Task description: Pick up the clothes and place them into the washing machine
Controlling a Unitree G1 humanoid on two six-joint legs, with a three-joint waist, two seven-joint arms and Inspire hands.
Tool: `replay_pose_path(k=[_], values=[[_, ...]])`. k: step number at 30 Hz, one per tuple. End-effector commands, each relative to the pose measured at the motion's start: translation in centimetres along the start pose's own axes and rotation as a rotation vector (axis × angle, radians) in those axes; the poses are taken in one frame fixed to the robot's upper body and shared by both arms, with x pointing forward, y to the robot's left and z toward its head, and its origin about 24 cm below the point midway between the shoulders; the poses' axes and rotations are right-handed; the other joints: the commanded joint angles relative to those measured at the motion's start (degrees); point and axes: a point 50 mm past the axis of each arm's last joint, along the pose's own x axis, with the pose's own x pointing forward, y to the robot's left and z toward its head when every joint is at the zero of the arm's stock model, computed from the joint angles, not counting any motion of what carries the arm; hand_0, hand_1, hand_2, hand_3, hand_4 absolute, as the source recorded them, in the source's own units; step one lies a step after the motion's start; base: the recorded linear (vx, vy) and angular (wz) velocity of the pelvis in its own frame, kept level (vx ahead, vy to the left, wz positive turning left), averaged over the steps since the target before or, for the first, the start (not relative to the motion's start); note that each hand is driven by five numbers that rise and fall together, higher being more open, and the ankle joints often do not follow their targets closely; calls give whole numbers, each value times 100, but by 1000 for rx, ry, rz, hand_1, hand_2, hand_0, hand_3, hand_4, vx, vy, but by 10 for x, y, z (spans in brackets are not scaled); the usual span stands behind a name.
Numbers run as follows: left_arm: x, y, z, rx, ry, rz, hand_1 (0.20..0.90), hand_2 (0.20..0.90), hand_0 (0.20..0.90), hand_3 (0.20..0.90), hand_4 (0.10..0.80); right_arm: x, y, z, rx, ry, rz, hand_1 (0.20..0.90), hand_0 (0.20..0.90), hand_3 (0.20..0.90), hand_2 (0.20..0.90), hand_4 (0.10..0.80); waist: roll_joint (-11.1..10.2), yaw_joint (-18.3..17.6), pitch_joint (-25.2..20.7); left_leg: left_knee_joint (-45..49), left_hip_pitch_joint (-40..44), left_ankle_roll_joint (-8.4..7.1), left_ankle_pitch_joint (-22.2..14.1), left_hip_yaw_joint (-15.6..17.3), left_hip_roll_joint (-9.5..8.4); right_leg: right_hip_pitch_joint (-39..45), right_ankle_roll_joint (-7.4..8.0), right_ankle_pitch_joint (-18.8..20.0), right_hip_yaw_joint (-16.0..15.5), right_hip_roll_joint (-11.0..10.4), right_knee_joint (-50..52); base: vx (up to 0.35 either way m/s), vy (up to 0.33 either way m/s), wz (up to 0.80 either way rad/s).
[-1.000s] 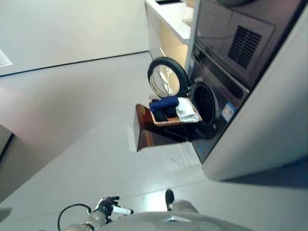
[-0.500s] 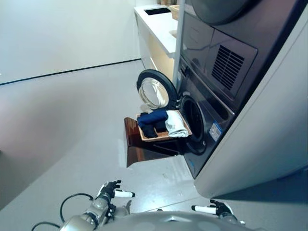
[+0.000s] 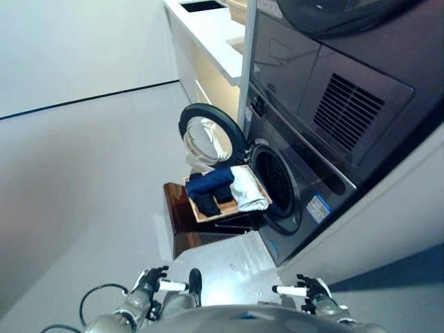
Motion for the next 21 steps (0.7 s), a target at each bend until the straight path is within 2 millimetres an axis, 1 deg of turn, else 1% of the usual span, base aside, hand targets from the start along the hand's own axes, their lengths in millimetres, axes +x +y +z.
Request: replay_pose_path(k=[1,2,3,4,5,6,7,8,9,10,11,12,13,14,15,17,18,19,21], values=[[2,11,13,16,-57,49,900,900,900,900,800,4,1,73,-5,-262,-3,900,900,900,900,800,-371,261,-234,157,-498,-320,-247,101,-279,-249,726,726,-122,-525,1253,245,97,16],[3,15,18,16,-72,61,900,900,900,900,800,4,2,77,-28,-277,-4,900,900,900,900,800,-397,261,-191,176,-398,-254,-351,97,-329,-451,896,1036,-199,-585,1810,141,64,14],[3,15,18,16,-73,60,900,900,900,900,800,4,2,77,-28,-277,-4,900,900,900,900,800,-382,269,-203,176,-413,-258,-347,100,-309,-466,893,1055,-191,-568,1801,184,107,-1],[3,18,25,35,-100,68,900,900,900,900,800,2,3,90,-58,-325,3,900,900,900,900,800,-306,211,-84,186,-159,-173,-470,25,-309,-920,1139,1776,-362,-590,2770,111,74,-6],[3,18,25,35,-100,69,900,900,900,900,800,2,3,90,-58,-325,3,900,900,900,900,800,-313,207,-78,190,-158,-172,-471,22,-318,-924,1140,1762,-366,-598,2789,258,139,7],[4,22,39,66,-151,75,900,900,900,900,800,0,3,105,-107,-388,14,900,900,900,900,800,-154,111,121,262,70,-105,-589,-159,-203,-1377,1150,1980,-484,-412,3606,140,60,13],[4,22,39,65,-151,76,900,900,900,900,800,0,3,105,-107,-388,14,900,900,900,900,800,-175,94,137,267,78,-103,-590,-169,-229,-1375,1150,1949,-497,-437,3643,194,88,50],[4,22,43,94,-172,69,900,900,900,900,800,-3,2,115,-136,-433,18,900,900,900,900,800,-88,45,244,324,136,-83,-617,-244,-167,-1674,1081,1903,-579,-323,4027,115,55,56],[4,23,47,126,-192,63,900,900,900,900,800,-4,0,124,-186,-470,10,900,900,900,900,800,-18,34,315,333,227,-66,-674,-281,-119,-1948,981,1743,-821,-490,4156,255,80,53],[3,24,48,158,-204,61,900,900,900,900,800,-8,-5,144,-249,-534,-17,900,900,900,900,800,82,38,369,308,368,-115,-745,-264,-47,-2213,775,1292,-1356,-1051,3575,266,15,28],[3,24,48,161,-206,66,900,900,900,900,800,-9,-6,152,-273,-554,-29,900,900,900,900,800,88,84,383,287,421,-181,-816,-239,-12,-2268,699,1024,-1708,-1353,3004,291,-102,15],[3,24,48,152,-207,70,900,900,900,900,800,-10,-7,161,-307,-572,-39,900,900,900,900,800,40,97,429,244,578,-287,-919,-248,-14,-2201,690,883,-2062,-1592,2212,234,-208,13],[3,24,46,137,-206,75,900,900,900,900,800,-12,-7,168,-333,-590,-42,900,900,900,900,800,-31,95,417,216,646,-362,-980,-262,-23,-2148,754,1070,-2172,-1656,1465,239,-260,1],[3,25,47,129,-208,82,900,900,900,900,800,-12,-6,171,-359,-594,-49,900,900,900,900,800,-147,112,409,184,707,-427,-1050,-268,-64,-2126,842,1242,-2158,-1745,801,211,-230,-19],[3,27,49,119,-213,91,900,900,900,900,800,-14,-4,177,-405,-619,-49,900,900,900,900,800,-204,41,452,141,786,-446,-1075,-385,-43,-2067,891,1359,-1674,-1621,652,181,-187,-6],[3,28,49,107,-212,102,900,900,900,900,800,-14,-6,174,-461,-619,-68,900,900,900,900,800,-341,58,383,105,814,-492,-1094,-401,-18,-1904,899,1366,-1521,-1537,392,178,-166,42],[3,25,44,87,-203,104,900,900,900,900,800,-15,-8,176,-488,-634,-78,900,900,900,900,800,-396,114,302,59,836,-525,-1102,-393,16,-1786,908,1380,-1632,-1533,228,211,-184,72],[3,21,40,65,-194,100,900,900,900,900,800,-15,-13,175,-503,-634,-97,900,900,900,900,800,-426,142,201,14,829,-560,-1109,-402,37,-1617,933,1424,-1809,-1530,15,214,-182,79],[2,16,36,43,-183,92,900,900,900,900,800,-15,-19,178,-541,-632,-131,900,900,900,900,800,-446,184,130,5,759,-636,-1082,-445,103,-1484,930,1394,-1937,-1476,-97,143,-157,55]])
